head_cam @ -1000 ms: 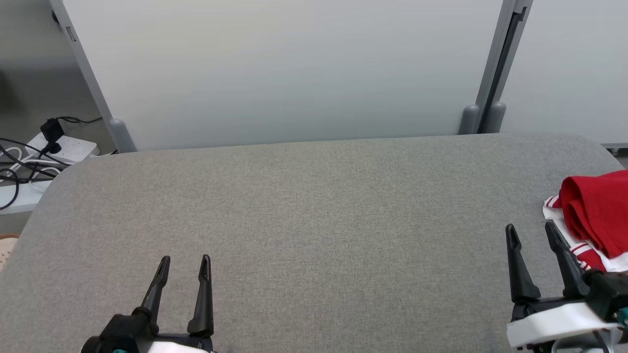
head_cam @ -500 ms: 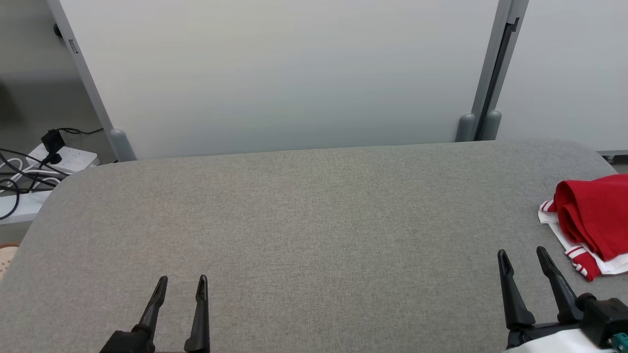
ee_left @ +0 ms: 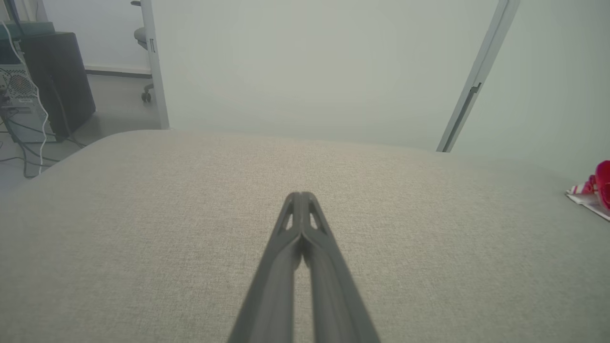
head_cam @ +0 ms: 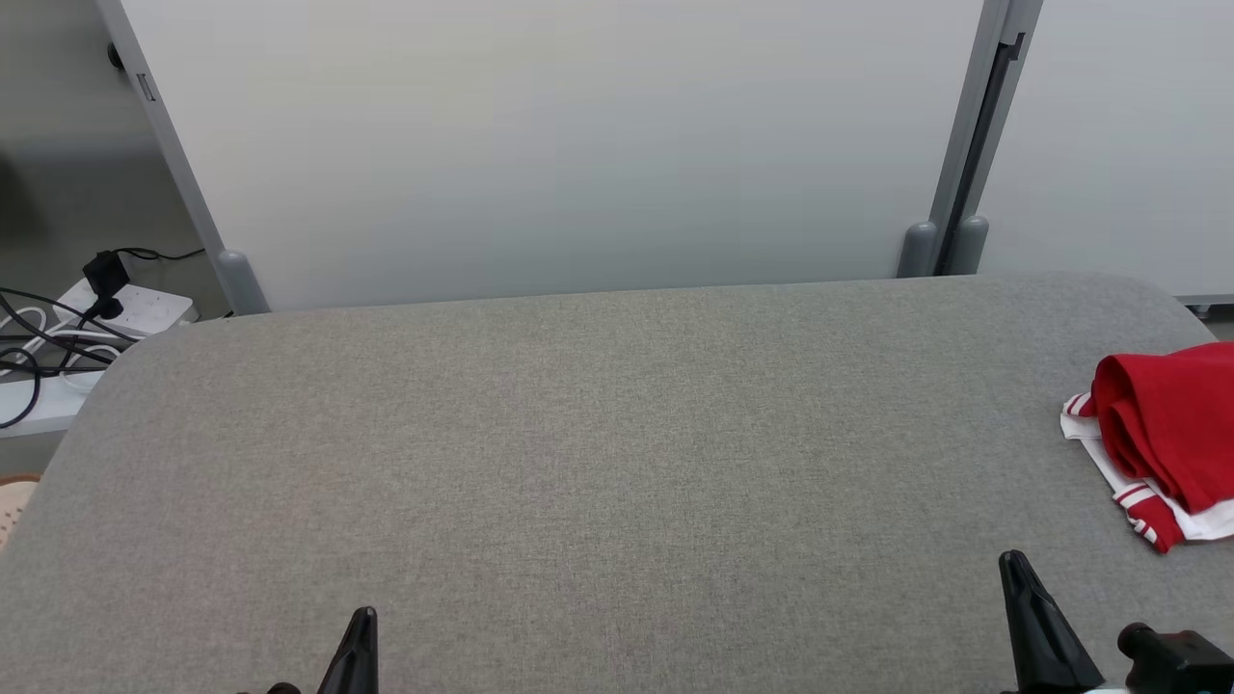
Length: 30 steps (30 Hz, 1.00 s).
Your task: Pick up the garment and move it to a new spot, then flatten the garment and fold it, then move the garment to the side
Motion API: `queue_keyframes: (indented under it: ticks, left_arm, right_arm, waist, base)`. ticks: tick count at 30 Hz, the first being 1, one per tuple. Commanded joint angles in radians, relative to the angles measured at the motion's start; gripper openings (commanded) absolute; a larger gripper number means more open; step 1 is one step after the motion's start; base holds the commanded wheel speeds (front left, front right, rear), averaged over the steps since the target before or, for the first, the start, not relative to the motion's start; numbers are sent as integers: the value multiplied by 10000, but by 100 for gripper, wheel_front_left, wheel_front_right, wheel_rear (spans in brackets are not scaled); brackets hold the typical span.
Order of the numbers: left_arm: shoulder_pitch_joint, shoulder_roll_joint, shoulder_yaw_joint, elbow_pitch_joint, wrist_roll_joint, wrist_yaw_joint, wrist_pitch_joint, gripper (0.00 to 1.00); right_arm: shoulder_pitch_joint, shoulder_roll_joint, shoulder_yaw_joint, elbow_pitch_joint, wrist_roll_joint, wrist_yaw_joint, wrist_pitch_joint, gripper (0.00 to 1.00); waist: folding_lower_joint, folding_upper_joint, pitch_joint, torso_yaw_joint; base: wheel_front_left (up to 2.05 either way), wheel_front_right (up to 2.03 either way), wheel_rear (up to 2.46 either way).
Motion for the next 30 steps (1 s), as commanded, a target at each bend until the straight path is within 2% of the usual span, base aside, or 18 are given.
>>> queue_keyframes:
  ticks: [1,4,30]
  left_arm:
    - [-414,19,124,-211,-347,-81,57,0]
    - [-476,21,165,-190,-688,-117,137,0]
    - [-1031,33,554,-5,-3518,-418,844,0]
  right_arm:
    - [-329,-60,-79,-208,364,1,102,0]
    - [-378,-56,-116,-184,695,1,187,0]
    - [-790,-20,-427,-5,3451,4,904,0]
  waist:
    - [17,-1,10,6]
    - [0,-1,54,16]
    - [-3,-1,289,94]
  base:
    - [0,0,0]
    - [0,0,0]
    - [0,0,0]
